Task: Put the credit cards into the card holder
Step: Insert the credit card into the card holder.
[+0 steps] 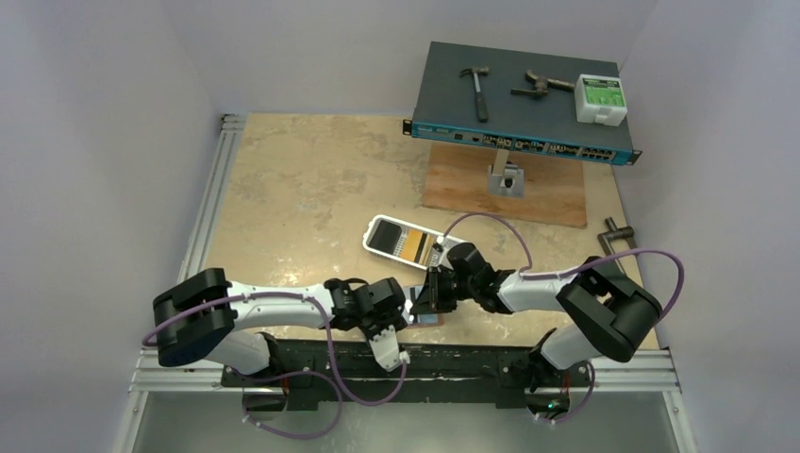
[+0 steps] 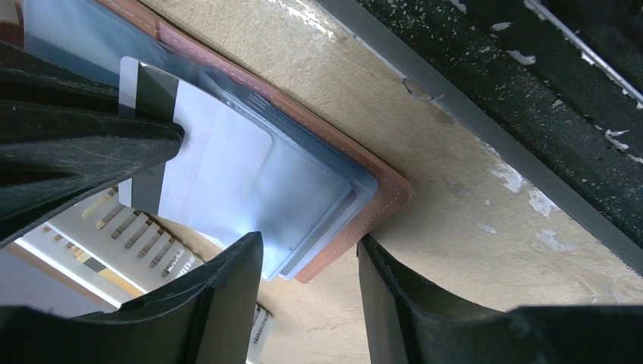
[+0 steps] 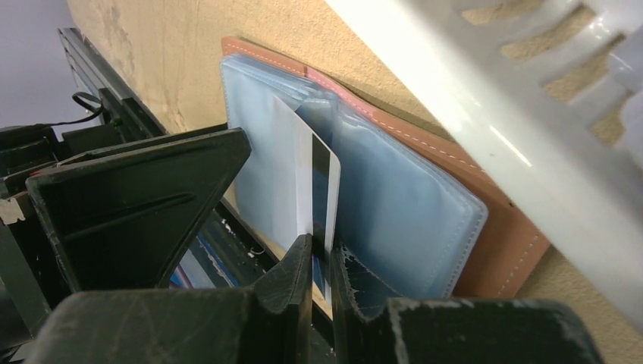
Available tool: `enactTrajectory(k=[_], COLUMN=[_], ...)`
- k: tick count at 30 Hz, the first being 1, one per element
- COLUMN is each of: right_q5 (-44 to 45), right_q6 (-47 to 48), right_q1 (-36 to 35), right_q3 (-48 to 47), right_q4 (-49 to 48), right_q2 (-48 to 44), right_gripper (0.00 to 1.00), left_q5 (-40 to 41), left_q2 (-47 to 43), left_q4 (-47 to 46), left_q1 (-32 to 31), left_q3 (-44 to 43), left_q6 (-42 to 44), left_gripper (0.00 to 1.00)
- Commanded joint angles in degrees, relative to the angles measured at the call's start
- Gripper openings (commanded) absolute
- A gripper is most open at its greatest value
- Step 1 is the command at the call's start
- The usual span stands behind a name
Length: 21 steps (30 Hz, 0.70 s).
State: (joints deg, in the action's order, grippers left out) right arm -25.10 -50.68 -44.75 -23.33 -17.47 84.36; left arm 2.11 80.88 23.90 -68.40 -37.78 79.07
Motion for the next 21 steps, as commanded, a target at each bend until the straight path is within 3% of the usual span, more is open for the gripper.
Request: enactTrajectory(k=[1,9,12,21], right_q5=[2.8,6.2,7.3,11.8], right_q6=[3.0,2.6,2.7,4.9], right_q1=[-1.5,-4.5,-5.2,-5.5], right_q3=[-2.2,-5.4,-6.5,-7.8], right_q4=[6.3,9.6,11.1,20.7], right_q2=[1.0,0.7,0.7,-6.1], right_gripper=[0.12,0.23,0.27,0.51], left_q5=[-1.6,3.4,3.7,5.2], left_q2=[0.1,-1.4,-1.6,-4.8], left_q4=[-2.9,-15.5,-16.5,-17.1], left_q1=[-0.5,-0.7,-0.7,-0.8], left_q3=[2.4,5.9,6.7,10.0], left_q6=[-2.7,-7.1,-7.3,-7.9], left_gripper=[0.48,0.48,0.48,0.48])
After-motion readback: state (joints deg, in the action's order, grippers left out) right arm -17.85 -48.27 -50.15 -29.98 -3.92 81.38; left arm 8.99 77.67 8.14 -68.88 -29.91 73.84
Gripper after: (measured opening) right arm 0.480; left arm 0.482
